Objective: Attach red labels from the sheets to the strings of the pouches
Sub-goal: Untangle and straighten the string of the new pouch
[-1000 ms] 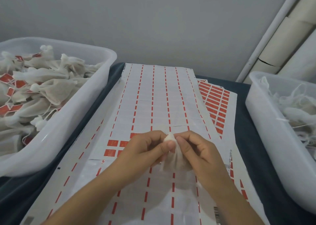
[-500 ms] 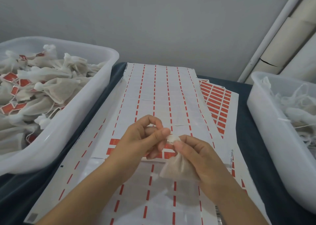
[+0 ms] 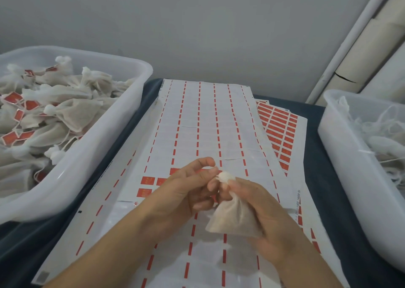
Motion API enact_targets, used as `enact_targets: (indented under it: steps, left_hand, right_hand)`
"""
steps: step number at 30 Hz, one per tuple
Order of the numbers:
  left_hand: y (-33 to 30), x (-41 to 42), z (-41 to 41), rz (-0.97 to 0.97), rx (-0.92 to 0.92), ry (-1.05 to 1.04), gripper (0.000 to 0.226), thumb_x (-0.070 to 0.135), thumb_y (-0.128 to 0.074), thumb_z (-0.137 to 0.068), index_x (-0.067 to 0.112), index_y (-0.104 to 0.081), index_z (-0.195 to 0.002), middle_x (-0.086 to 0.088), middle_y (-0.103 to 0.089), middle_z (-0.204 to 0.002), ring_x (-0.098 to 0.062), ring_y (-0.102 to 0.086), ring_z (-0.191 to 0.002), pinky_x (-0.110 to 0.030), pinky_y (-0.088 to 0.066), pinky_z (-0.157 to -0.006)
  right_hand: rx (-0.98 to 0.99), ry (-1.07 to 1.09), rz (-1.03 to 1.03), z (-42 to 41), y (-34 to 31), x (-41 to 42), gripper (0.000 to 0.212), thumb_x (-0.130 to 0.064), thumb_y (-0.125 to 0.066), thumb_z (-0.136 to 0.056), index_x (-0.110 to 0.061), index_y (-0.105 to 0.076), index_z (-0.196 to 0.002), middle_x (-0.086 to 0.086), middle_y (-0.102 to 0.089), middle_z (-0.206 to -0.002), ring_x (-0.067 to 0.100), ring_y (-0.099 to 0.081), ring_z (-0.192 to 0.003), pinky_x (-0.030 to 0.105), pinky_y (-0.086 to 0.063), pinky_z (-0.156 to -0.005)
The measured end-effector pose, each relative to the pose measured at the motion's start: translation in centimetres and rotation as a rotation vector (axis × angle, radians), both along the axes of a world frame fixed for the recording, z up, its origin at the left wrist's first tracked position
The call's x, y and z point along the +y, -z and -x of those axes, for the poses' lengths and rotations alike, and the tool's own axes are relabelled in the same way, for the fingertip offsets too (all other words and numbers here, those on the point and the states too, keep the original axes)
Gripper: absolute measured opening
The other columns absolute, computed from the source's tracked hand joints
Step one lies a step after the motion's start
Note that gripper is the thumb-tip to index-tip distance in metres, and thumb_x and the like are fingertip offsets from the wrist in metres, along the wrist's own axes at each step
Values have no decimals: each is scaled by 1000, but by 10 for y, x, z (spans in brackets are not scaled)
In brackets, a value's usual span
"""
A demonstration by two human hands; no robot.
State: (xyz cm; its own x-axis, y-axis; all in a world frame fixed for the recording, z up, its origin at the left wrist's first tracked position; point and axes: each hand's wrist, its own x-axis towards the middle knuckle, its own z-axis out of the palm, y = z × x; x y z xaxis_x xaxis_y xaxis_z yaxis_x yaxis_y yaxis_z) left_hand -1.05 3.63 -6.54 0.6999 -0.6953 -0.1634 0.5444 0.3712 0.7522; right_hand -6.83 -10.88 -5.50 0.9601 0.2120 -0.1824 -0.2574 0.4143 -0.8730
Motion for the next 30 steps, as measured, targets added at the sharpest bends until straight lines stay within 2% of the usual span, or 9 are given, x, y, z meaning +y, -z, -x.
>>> enact_targets:
  steps: [3,5,7,10,14,19,23,25,30]
  left_hand:
    - [-2,-1,0,0,-17,-46,34,19,-70,-73,16,-56,-104,-4,-64,-78,-10,-57,-59,-18,-41,-44]
    - [-5,0,-2,-103,-102,-159,40,31,-75,-69,24,-58,-105,-1,-66,-97,-12,-59,-69,-22,-48,-54]
    - [-4,-1,-1,-375,-365,-367,38,55,-67,-65,34,-58,-96,10,-62,-93,-7,-59,-74,-19,-48,-62]
    - [-3,-5,7,-600,-852,-521,27,58,-50,-74,32,-54,-80,18,-59,-80,-3,-58,-74,-9,-46,-60]
    - [5,-10,10,-666,-981,-463,31,62,-43,-77,33,-54,-76,19,-60,-82,-4,-58,-77,-11,-47,-62]
    - [3,-9,10,-554,-959,-508,21,51,-48,-82,33,-57,-74,20,-62,-72,-1,-59,-71,-10,-47,-61]
    - [-9,4,0,-347,-572,-615,34,44,-53,-74,10,-58,-74,11,-60,-58,-2,-58,-54,-8,-43,-49]
    - [-11,10,-6,-271,-440,-620,30,40,-54,-75,10,-59,-71,5,-57,-57,-4,-54,-51,-11,-45,-50]
    - [-5,9,-9,-125,-340,-498,26,39,-53,-80,21,-63,-65,2,-64,-73,-9,-64,-76,-21,-54,-69]
  right_hand:
    - [17,48,-81,1,-5,-1,13,-27,-66,-76,-16,-72,-73,-1,-64,-76,8,-62,-72,25,-53,-71]
    - [-2,159,139,-1,-8,-1,21,-41,-71,-77,-23,-71,-69,-8,-64,-67,4,-62,-64,17,-51,-65]
    - [-46,323,403,-3,-9,-1,28,-50,-64,-64,-23,-69,-71,-16,-65,-64,1,-64,-65,9,-47,-57]
    - [-142,412,577,-4,-5,1,26,-47,-58,-63,-26,-64,-76,-22,-65,-69,-6,-62,-73,4,-45,-54]
    - [-243,354,613,-2,4,5,26,-48,-57,-65,-27,-64,-78,-16,-65,-66,2,-63,-67,7,-47,-54]
    - [-285,299,563,-3,8,3,28,-45,-59,-67,-26,-63,-87,-9,-65,-74,12,-64,-73,14,-52,-60]
    - [-176,201,414,-2,6,0,43,-39,-68,-67,-42,-52,-107,-3,-69,-83,7,-67,-86,14,-52,-63]
    - [-164,145,412,-2,5,1,46,-44,-68,-65,-53,-49,-106,-3,-67,-83,7,-66,-88,12,-51,-65]
    - [-168,114,517,-3,10,3,42,-46,-63,-70,-62,-44,-103,-7,-65,-82,0,-63,-82,4,-46,-62]
